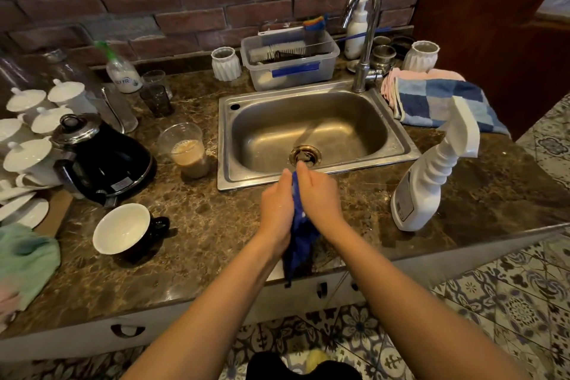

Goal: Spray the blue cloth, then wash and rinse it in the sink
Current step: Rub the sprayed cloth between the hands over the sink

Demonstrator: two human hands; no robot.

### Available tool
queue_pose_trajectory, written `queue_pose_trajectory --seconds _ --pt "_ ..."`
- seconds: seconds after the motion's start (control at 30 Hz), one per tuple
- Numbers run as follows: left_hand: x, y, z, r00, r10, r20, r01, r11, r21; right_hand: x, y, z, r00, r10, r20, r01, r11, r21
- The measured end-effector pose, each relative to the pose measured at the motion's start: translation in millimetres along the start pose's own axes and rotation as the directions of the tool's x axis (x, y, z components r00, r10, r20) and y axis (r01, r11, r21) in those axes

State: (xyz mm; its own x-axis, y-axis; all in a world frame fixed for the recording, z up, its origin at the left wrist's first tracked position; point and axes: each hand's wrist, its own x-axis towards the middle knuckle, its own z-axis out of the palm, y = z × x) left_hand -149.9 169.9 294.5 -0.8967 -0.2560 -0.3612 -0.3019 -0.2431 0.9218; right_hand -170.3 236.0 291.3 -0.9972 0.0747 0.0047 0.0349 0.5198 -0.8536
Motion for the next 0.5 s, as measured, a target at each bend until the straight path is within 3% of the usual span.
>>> queue_pose_trajectory --seconds 0.13,0.3,0.4,0.5 --pt "8 13 -8 0.998 -0.045 0.039 0.048 0.996 -0.074 -28 -14 4 0.991 -0.132 0.033 0.133 0.991 -0.016" --pt "-6 18 6 0.996 -0.047 0.076 0.054 0.994 -0.096 11 -22 -15 0.997 0.032 -0.072 -0.023 0.993 0.118" --pt "6 25 -1 1.0 -0.01 0.029 0.011 0.999 -0.051 -12 -21 -5 0.999 -0.04 -0.02 0.039 0.999 -0.029" --pt "4 23 -5 0.992 -0.078 0.1 0.091 0.986 -0.138 -23 -26 -2 0.989 -0.137 -0.061 0.131 0.987 -0.098"
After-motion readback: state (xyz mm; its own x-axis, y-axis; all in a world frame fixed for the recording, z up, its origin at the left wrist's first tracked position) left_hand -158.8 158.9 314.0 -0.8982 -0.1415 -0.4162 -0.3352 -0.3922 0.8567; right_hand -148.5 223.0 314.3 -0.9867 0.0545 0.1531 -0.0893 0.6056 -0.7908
